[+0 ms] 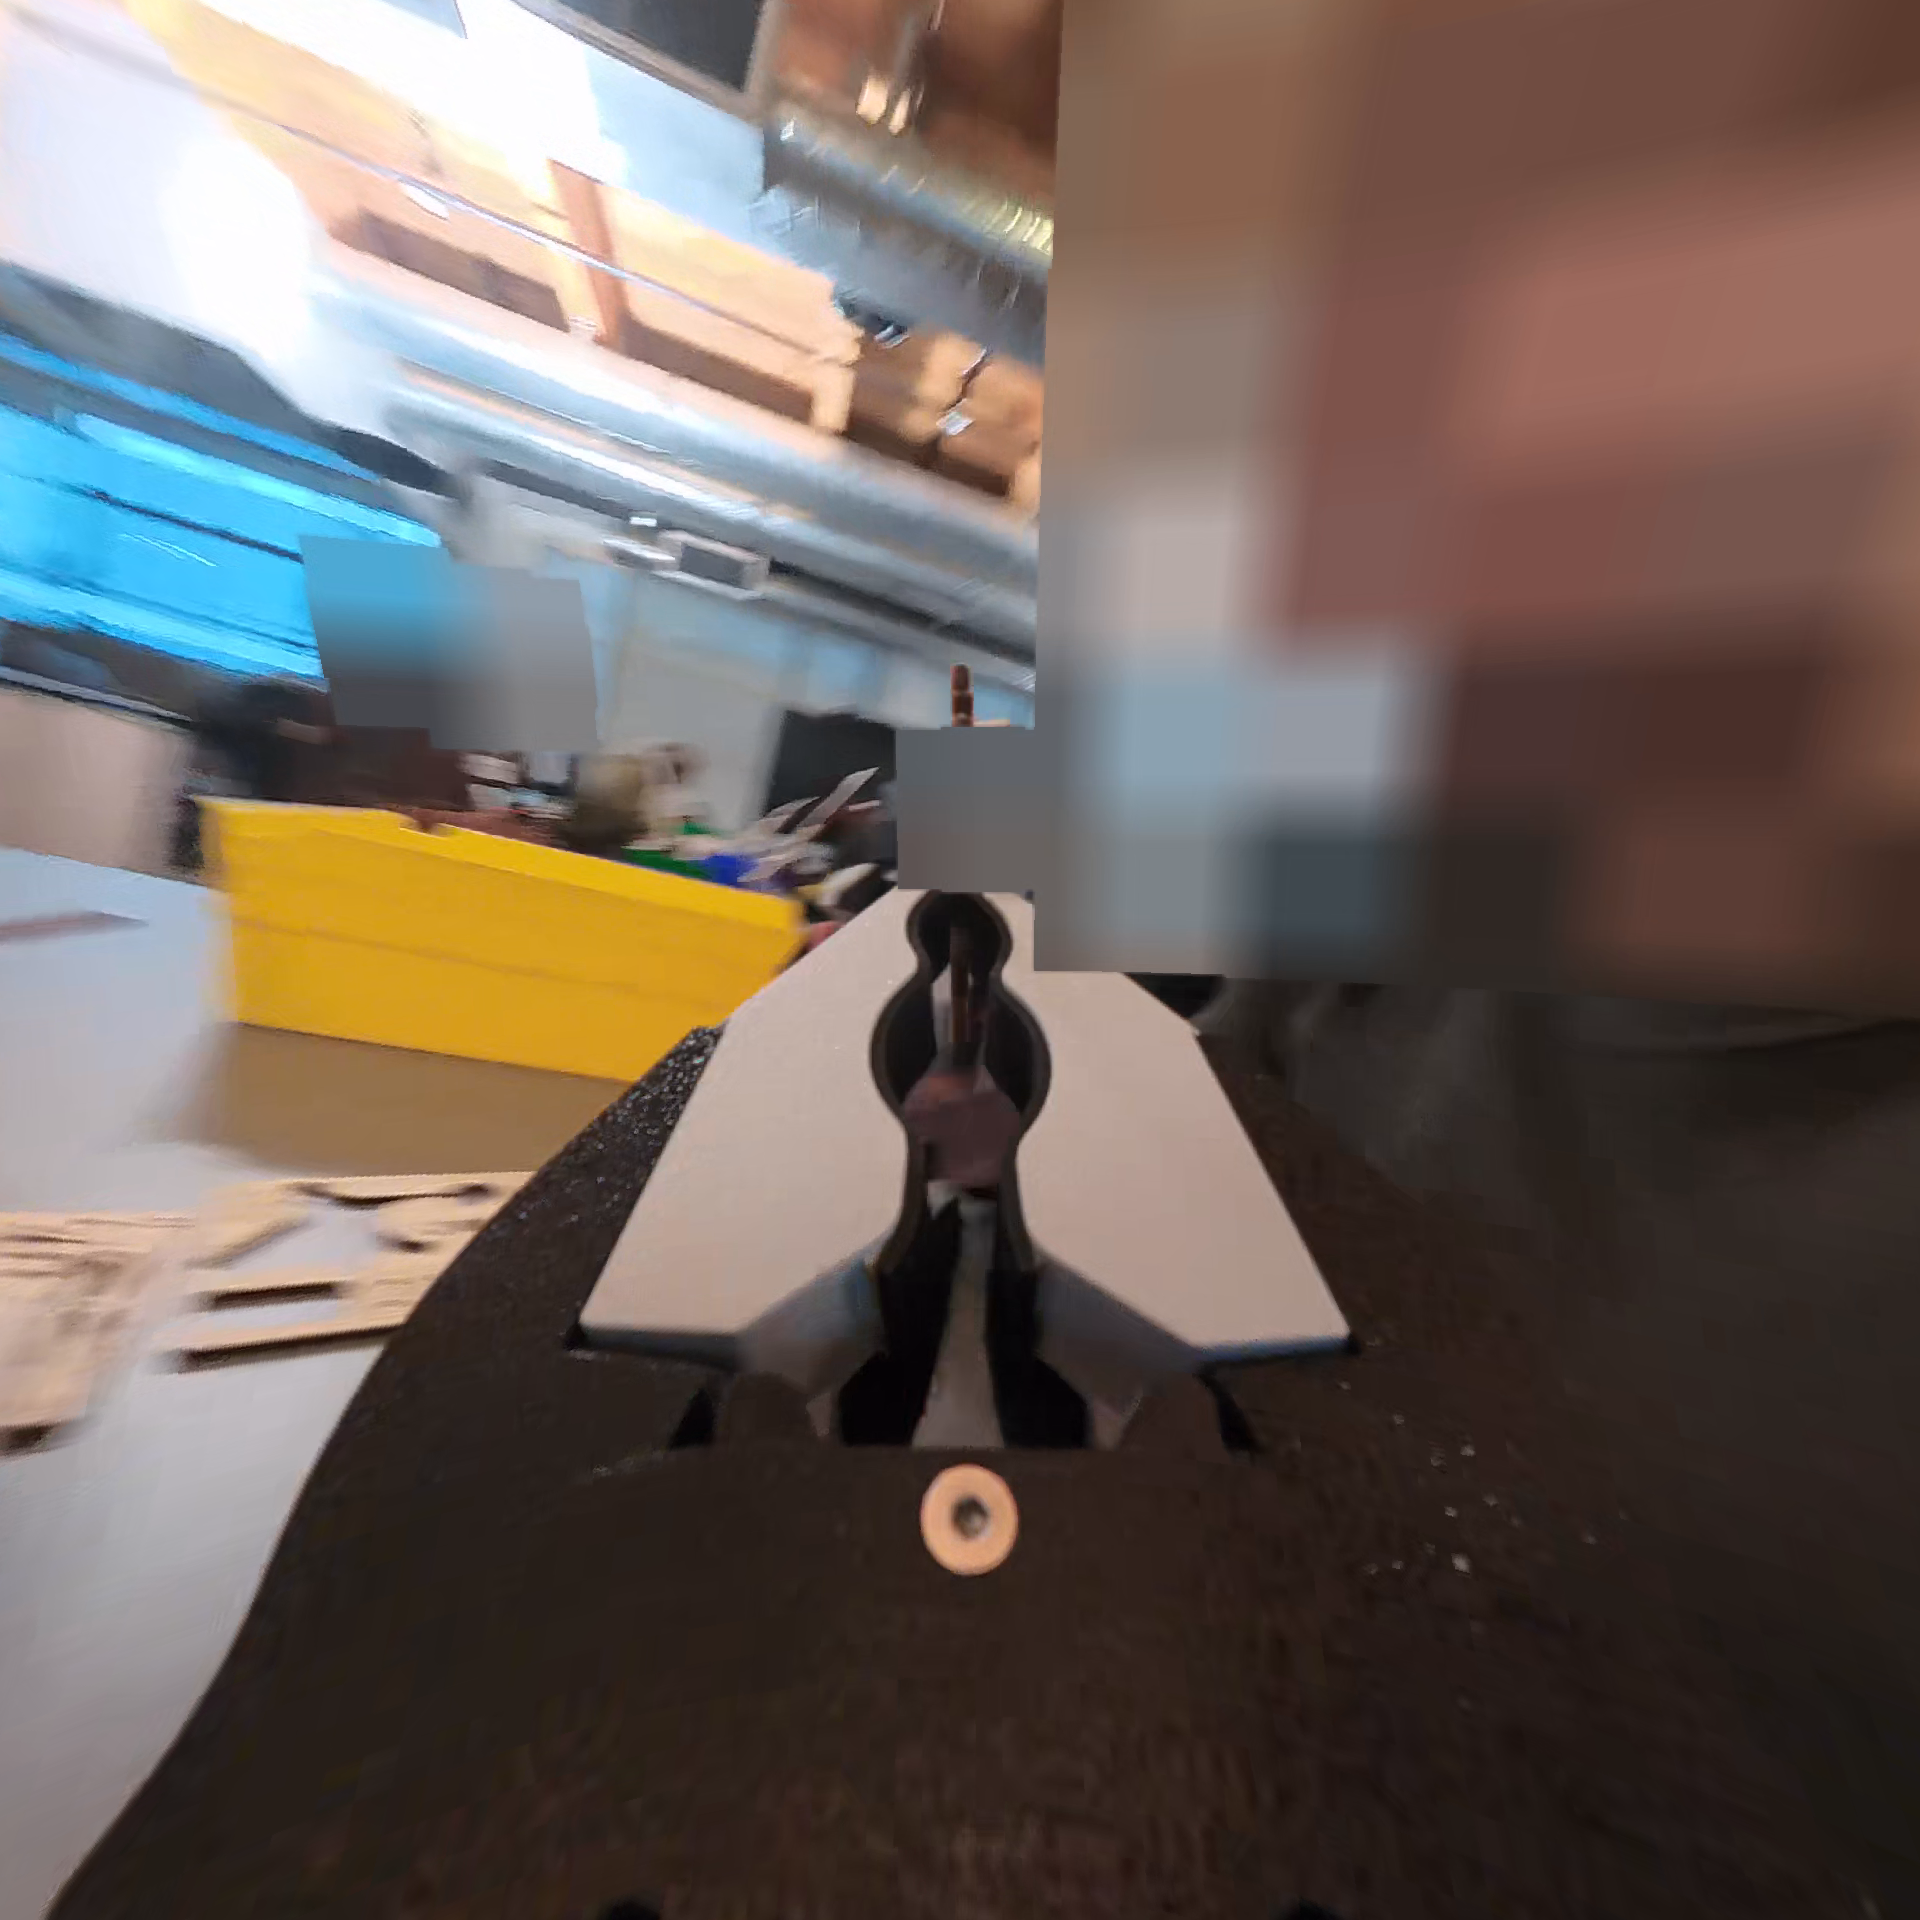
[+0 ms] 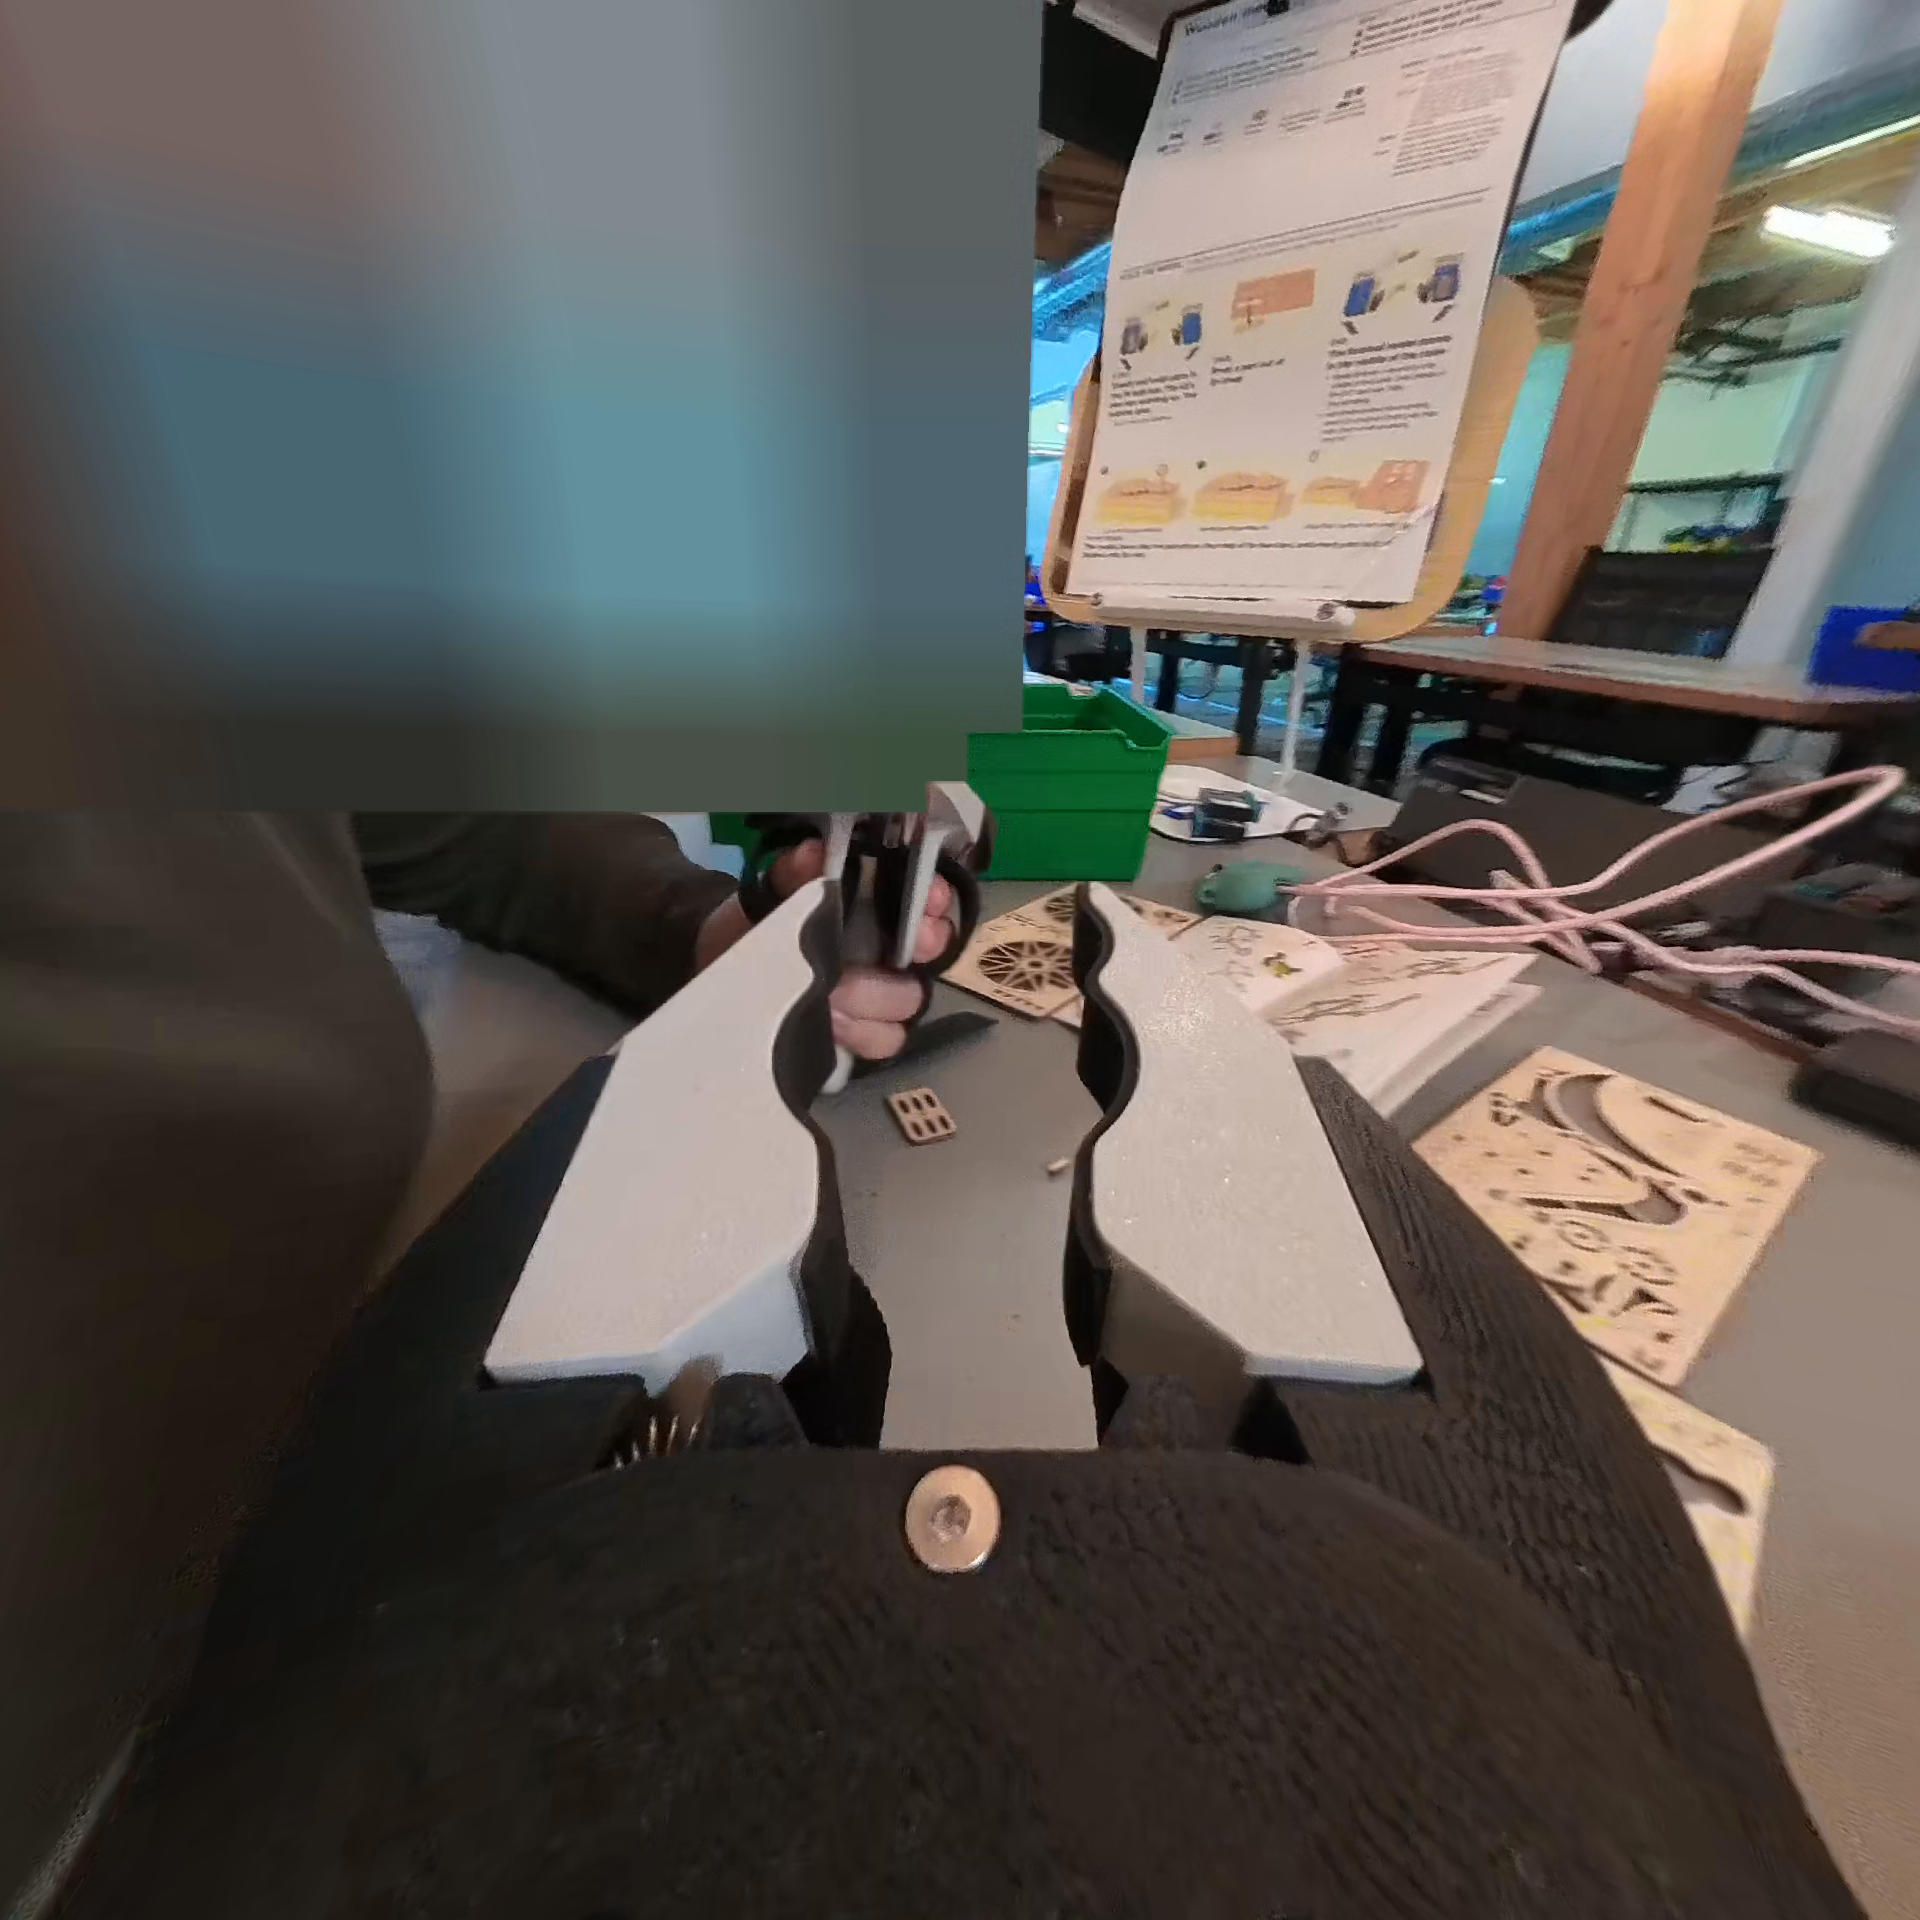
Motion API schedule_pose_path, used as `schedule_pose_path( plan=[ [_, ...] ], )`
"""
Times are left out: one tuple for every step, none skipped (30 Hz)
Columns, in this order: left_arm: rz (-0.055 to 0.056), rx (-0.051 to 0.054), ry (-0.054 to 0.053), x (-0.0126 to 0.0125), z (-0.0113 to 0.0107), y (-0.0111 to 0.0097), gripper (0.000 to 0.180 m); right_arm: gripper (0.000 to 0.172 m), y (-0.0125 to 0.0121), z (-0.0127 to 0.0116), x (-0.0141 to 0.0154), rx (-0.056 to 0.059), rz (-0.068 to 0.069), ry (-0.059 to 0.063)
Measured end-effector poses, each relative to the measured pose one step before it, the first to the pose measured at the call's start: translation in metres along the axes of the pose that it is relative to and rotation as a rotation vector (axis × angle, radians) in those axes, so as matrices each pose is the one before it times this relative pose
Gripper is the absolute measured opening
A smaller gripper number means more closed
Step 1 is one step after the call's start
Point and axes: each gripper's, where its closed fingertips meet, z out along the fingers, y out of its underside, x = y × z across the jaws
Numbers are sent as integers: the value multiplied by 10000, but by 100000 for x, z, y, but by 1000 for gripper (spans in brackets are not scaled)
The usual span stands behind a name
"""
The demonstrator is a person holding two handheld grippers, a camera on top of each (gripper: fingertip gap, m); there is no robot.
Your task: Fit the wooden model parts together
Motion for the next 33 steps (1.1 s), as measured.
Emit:
schedule_pose_path(
  plan=[
    [723,-250,-182,77,117,301,0,41,87,47,-75,29,268,-143],
    [703,-408,-213,20,147,524,0,38,152,66,-79,-23,194,-110],
    [722,-403,-146,136,163,502,0,37,125,79,-191,-25,125,-138],
    [670,-297,-62,277,194,343,0,35,124,94,-211,-35,52,-121],
    [528,-245,-123,151,185,259,0,33,169,110,-208,-69,-3,-97],
    [436,-197,-43,207,139,210,0,33,215,126,-155,-112,-46,-52],
    [344,-109,-37,155,75,108,0,33,227,123,-193,-122,-85,-73],
    [220,-50,-37,80,27,29,0,33,196,103,-196,-112,-96,-75],
    [137,-86,35,115,42,93,0,32,200,85,-77,-133,-91,7],
    [118,-88,12,70,41,107,0,30,165,74,-28,-112,-93,29],
    [112,-48,-10,36,28,71,0,28,65,35,-84,-45,-91,-8],
    [82,-55,33,95,36,67,0,26,17,10,-85,-13,-82,-14],
    [64,-43,36,106,53,51,0,24,51,20,-33,-44,-84,5],
    [86,-46,9,66,34,58,0,22,68,22,-65,-50,-84,-12],
    [98,-59,44,115,45,77,0,21,30,20,-71,-24,-68,-15],
    [57,-54,55,114,40,67,0,21,-4,7,-11,-7,-55,21],
    [28,-26,39,86,45,49,0,21,-45,-21,-2,13,-50,26],
    [12,-26,38,76,24,59,0,21,-76,-22,-32,29,-38,-2],
    [-9,-30,24,32,35,56,0,20,-54,-26,-12,15,-19,-8],
    [-39,17,19,8,7,-4,0,19,2,-28,21,-9,-16,10],
    [-58,11,2,-34,-7,-2,0,19,-1,-19,23,-7,-24,3],
    [-14,-2,2,-14,0,10,0,18,-16,-13,-22,3,-16,-16],
    [1,-11,9,2,5,31,0,17,-1,-2,-24,0,-11,-13],
    [-17,1,43,47,16,7,0,16,26,9,-20,-13,-24,-9],
    [-19,-8,10,16,23,19,0,15,21,13,-55,-16,-24,-28],
    [-2,-8,-5,-23,1,27,0,13,30,16,-44,-15,-16,-26],
    [-35,-3,12,-29,-12,18,0,13,19,14,-45,-15,-25,-23],
    [-59,12,29,4,-8,-4,0,12,10,16,-55,-9,-41,-28],
    [-41,13,30,22,5,-9,0,12,-1,-12,-36,-2,-38,-21],
    [-15,5,18,22,4,-4,0,12,-7,2,-25,-4,-24,-15],
    [-1,3,21,15,5,-11,0,12,-17,3,-33,-3,-15,-17],
    [-14,1,34,27,-10,-7,0,11,-5,-5,-35,-5,-13,-22],
    [-36,3,29,17,-3,5,0,11,7,8,-36,-6,-13,-21]
  ],
)
